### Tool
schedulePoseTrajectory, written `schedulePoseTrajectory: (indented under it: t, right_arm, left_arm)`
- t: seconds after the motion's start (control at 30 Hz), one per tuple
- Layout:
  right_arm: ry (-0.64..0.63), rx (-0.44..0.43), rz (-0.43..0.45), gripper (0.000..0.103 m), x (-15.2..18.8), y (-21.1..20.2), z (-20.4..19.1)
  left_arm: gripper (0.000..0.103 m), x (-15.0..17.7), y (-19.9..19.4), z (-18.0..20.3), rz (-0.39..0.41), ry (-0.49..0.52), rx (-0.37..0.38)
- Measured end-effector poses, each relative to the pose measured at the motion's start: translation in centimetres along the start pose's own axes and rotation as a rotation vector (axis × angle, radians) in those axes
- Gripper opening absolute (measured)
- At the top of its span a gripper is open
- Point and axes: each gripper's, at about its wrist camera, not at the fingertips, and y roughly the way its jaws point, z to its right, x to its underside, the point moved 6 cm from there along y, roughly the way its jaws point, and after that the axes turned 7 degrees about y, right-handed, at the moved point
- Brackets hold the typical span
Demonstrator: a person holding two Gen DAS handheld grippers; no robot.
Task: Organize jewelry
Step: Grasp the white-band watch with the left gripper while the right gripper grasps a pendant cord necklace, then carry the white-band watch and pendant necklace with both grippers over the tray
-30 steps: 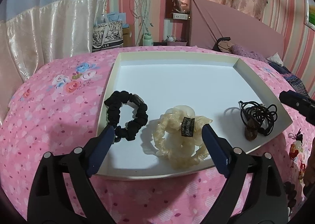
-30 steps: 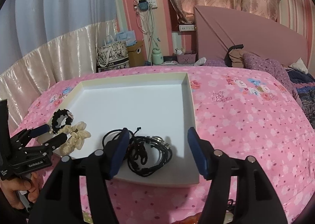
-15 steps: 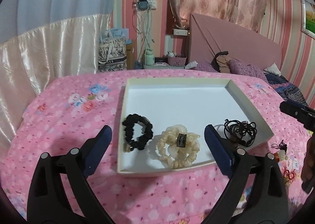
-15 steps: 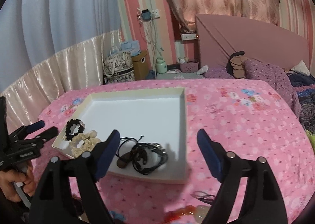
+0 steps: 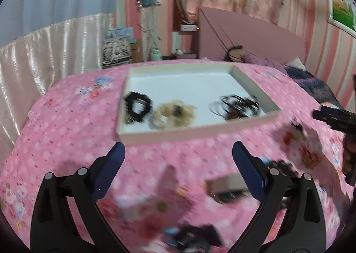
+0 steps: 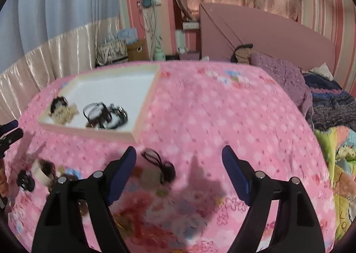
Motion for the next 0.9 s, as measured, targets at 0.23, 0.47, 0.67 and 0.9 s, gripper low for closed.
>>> schedulePoseTrajectory:
  t: [0.23, 0.47, 0.67, 0.9]
  right_arm:
    - [-0.028, -0.036, -0.058, 0.066, 1.5, 2.7, -2.3]
    - [-0.010, -0.002, -0.137, 0.055, 2.9, 5.3, -1.8]
    - [0.020, -0.037, -0.141, 0.043, 2.8, 5.4, -1.3]
    - [0.073, -0.053, -0.127, 0.014, 2.4, 5.5, -0.3]
  left_arm:
    - [0.096, 1.6, 0.1, 5.2, -0.048, 0.060, 0.051]
    - [0.094, 2.8, 2.2, 6.5, -0.120, 0.077, 0.040]
    - [0.072, 3.0, 4.2, 7.6, -0.155, 0.091, 0.096]
    - [0.057, 2.5, 5.2, 7.6, -0.149, 0.105, 0.096]
